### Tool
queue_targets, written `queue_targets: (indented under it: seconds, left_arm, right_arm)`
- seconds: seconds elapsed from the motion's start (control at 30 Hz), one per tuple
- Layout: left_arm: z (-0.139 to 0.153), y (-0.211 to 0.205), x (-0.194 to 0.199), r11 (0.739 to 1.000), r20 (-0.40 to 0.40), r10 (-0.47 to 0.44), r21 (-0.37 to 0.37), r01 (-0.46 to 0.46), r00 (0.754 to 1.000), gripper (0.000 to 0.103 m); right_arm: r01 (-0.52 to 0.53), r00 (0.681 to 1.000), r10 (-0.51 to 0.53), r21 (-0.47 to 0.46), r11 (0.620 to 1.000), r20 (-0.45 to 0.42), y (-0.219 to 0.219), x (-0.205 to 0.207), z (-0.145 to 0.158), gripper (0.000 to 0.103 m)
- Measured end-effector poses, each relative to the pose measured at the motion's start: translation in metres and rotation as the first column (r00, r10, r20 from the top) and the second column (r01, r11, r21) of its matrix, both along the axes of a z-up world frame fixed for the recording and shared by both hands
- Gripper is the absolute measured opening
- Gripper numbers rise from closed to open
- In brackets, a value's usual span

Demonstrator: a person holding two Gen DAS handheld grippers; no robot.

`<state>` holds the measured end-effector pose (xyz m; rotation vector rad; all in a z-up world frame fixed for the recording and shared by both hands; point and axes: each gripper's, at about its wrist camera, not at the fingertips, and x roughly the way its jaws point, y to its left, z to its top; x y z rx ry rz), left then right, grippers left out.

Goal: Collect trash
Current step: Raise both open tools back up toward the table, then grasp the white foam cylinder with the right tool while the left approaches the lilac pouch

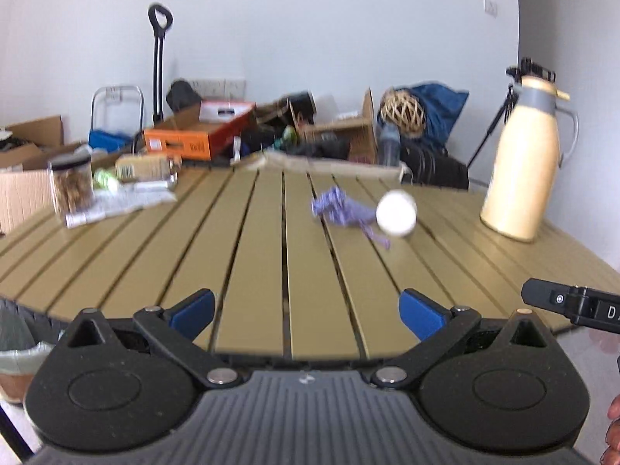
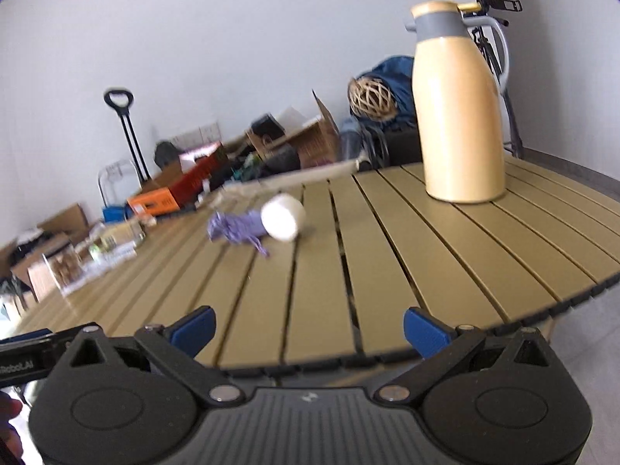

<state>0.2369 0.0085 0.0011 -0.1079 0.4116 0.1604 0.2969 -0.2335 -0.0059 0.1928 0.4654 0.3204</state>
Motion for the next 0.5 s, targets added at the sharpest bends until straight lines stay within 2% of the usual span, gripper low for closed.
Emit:
queue_targets:
  seconds: [0.23,0.5]
  left_arm:
    - [0.019,0.009,0.019,1.0,0.077,0.011,-0.002,-0.011,0.997,0.103]
    - [0.034,0.021,0.055,1.0,0.13,0.028,0.007,-0.03,0.991,0.103]
  right_arm:
    - [-0.006,0.996,0.004,0.014,1.0,0.088,0.013,0.028,0.019,0.103]
    - [-0.002,0.996,-0.002,0.042,0.999,0.094,0.035,0.08,0.022,0.103]
